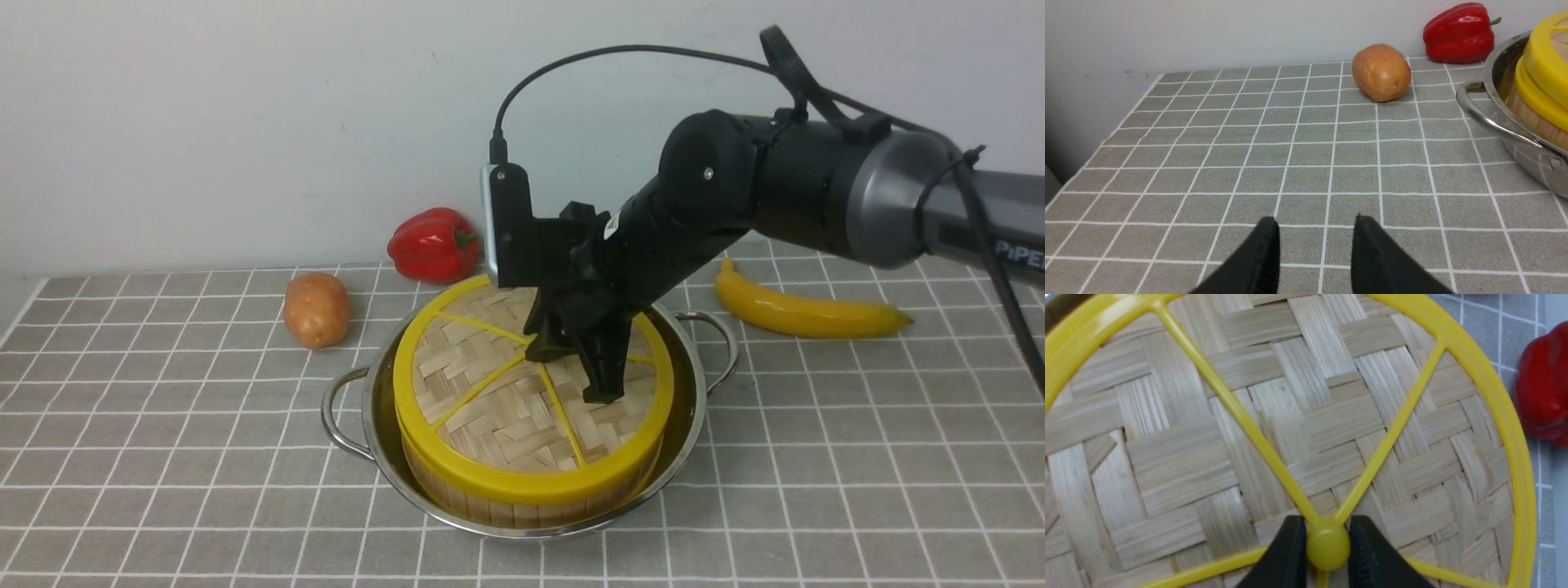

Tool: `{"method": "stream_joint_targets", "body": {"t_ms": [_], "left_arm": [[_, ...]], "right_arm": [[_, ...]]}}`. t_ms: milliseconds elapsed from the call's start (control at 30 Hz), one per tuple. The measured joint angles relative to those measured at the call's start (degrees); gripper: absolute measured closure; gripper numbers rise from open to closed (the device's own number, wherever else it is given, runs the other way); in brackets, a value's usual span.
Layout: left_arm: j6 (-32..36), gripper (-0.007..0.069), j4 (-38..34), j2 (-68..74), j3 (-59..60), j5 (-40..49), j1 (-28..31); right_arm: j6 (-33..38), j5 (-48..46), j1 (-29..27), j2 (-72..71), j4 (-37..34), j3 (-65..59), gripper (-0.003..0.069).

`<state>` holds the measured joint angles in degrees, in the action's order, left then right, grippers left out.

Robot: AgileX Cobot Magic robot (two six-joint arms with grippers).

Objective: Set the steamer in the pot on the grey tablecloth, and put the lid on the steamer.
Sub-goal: 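Place the bamboo steamer lid onto the steamer basket in the pot with the right gripper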

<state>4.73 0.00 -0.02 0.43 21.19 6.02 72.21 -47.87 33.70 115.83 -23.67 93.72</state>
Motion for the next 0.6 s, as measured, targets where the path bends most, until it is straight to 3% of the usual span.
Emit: {"method": "stream_joint_targets", "body": {"t_ms": [600], "left_arm": [[0.2,0.0382,0.0,0.0,0.0,0.0,0.0]], "right_arm": [[-2.1,-5.2,0.1,0.4,1.5,4.6,0.0513]]}}
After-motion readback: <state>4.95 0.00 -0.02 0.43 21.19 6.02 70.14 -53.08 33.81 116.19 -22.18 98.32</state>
